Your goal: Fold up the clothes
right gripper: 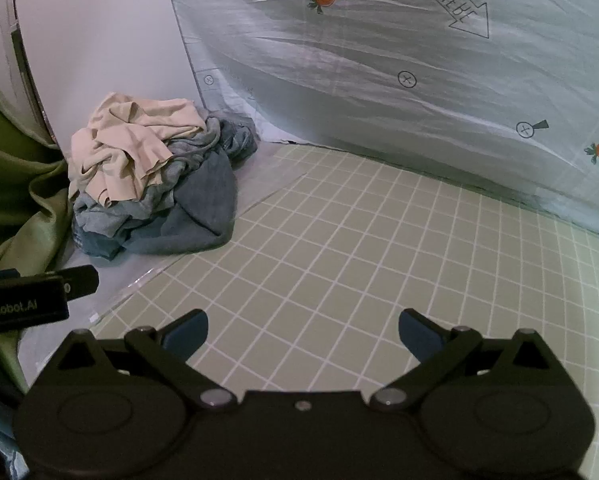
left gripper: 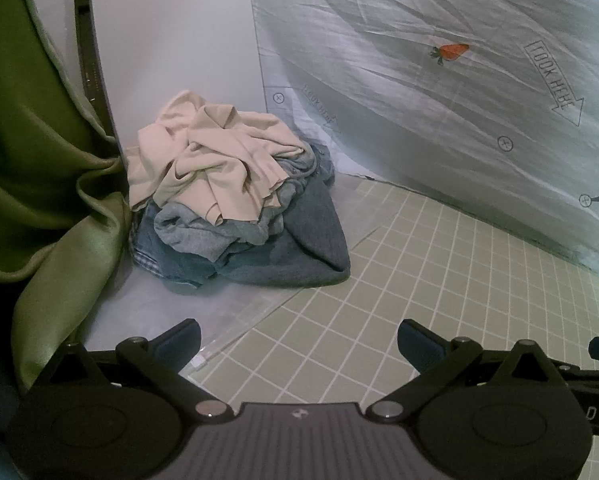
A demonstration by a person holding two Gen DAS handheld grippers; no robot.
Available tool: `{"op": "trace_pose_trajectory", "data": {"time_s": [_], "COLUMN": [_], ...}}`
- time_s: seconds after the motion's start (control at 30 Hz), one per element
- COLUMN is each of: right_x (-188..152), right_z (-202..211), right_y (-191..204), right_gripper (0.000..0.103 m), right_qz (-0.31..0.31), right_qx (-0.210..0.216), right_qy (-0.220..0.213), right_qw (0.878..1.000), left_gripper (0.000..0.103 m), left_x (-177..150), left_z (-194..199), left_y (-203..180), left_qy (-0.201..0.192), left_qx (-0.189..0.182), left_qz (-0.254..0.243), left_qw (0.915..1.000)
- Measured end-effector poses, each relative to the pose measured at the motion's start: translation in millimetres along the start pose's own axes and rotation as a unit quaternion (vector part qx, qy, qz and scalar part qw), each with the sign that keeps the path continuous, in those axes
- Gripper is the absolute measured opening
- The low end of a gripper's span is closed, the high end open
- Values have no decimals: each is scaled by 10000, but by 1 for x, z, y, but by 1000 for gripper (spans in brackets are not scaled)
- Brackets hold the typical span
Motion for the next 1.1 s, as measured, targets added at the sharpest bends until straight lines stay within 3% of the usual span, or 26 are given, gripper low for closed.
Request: {"op": "trace_pose_trajectory", "data": {"time_s": [1.1], "right_x": [-3], "right_z": [-2], "right_y": [-3], "right_gripper": [103], "right_qz": [-24], "right_qx": [40], "right_qy": [39], "right_qw": [10000], "left_gripper": [103], "left_x": [-2], "left_z": [-2], "left_y": [0], "left_qy": [95], "left_qx": [49], "left_qz": [-52], "left_qw": [9999]}}
Point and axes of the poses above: each gripper's, at about its wrist camera, not at the fingertips, and z roughly against the way its jaws point, y to its left, x to its top, the point moved 9 cm from there along -z, roughly the way its jaws point, and after that the axes turned 8 degrees about z, right-handed, at the moved point
